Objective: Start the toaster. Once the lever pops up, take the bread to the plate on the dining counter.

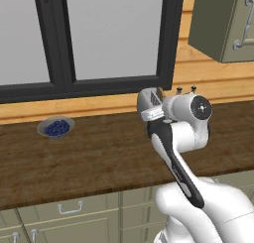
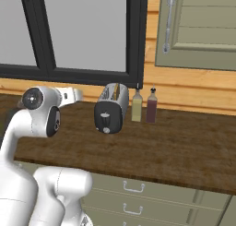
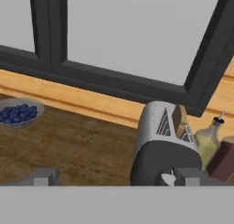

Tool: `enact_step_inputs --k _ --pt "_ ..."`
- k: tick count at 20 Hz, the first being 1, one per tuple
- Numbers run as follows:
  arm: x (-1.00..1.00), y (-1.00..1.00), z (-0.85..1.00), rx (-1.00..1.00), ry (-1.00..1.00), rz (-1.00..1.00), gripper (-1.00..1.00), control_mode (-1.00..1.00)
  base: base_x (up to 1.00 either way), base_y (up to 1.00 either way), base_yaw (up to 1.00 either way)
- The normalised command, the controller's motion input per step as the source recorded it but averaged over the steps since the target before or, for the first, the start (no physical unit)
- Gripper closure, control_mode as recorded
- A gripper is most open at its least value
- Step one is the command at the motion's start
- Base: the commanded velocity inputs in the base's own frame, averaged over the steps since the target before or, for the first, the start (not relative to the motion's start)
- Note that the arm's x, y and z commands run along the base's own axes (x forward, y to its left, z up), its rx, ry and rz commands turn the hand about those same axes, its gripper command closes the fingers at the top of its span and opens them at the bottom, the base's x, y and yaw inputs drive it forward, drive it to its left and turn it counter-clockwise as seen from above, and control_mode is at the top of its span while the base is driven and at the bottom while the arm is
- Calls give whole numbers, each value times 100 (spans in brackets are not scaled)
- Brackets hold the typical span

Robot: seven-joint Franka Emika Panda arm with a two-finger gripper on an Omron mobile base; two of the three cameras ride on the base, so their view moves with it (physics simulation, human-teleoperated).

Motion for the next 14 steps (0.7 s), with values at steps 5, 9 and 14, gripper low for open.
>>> enact_step_inputs --k 5,9,14 --pt "0 -44 50 11 1 -15 -100 -100 0 0 0" --pt "0 -58 21 13 16 -20 -100 -100 0 0 0" --pt "0 -51 0 13 11 -8 -100 -100 0 0 0"
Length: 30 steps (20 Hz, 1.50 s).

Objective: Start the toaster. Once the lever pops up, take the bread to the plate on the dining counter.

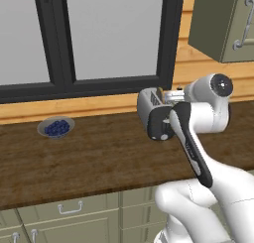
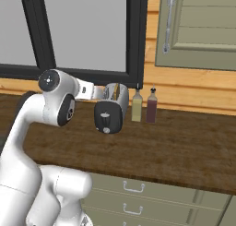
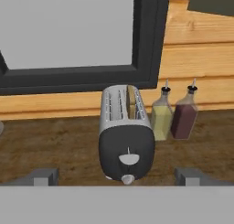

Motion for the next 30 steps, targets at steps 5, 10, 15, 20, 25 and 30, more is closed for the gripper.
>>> enact_step_inputs --k 5,10,15,20,25,30 --pt "13 -38 -7 10 14 0 -100 -100 0 0 0" --pt "40 -27 -30 1 17 0 -100 -100 0 0 0" --pt "58 -4 -27 0 9 0 -100 -100 0 0 0" --pt "59 0 -21 0 1 4 -100 -100 0 0 0" --pt "51 0 -25 0 3 3 -100 -100 0 0 0" --pt "48 0 -21 0 0 4 -100 -100 0 0 0"
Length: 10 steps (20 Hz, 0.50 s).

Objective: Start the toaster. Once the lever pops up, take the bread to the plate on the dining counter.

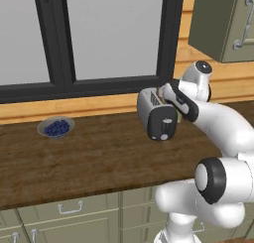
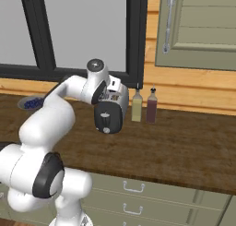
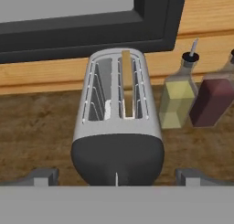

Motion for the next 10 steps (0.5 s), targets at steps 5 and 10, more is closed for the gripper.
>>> enact_step_inputs --k 5,10 --pt "38 -1 -13 0 0 3 -100 -100 0 0 0" --pt "34 0 -13 0 0 2 -100 -100 0 0 0"
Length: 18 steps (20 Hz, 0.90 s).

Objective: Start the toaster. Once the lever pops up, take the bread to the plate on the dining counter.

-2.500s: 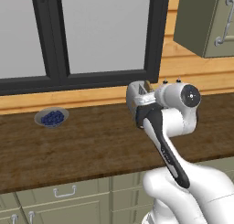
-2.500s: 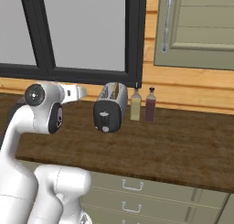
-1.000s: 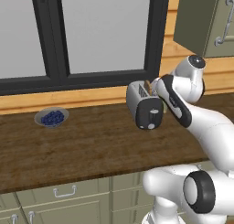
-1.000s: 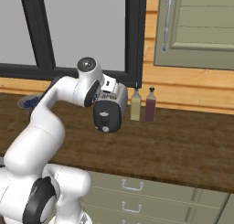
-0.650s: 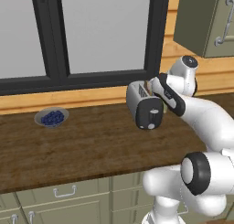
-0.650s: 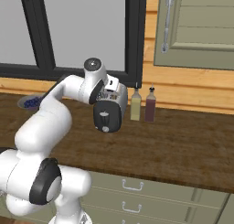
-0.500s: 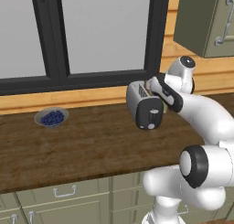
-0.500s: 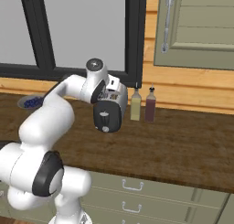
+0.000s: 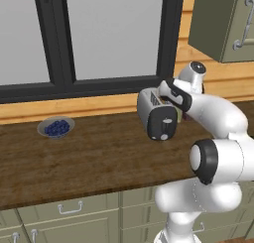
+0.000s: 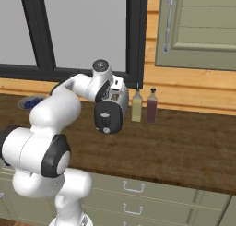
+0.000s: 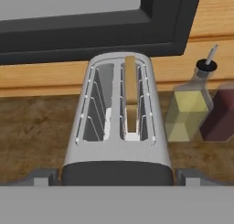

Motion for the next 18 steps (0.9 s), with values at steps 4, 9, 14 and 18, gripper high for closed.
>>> enact_step_inputs --k 4,9,14,18 --pt "27 -2 -18 0 0 1 -100 -100 0 0 0" --pt "21 -10 -13 0 0 1 -100 -100 0 0 0" --pt "25 -6 -16 0 0 1 -100 -100 0 0 0" --pt "29 0 -18 0 0 1 -100 -100 0 0 0"
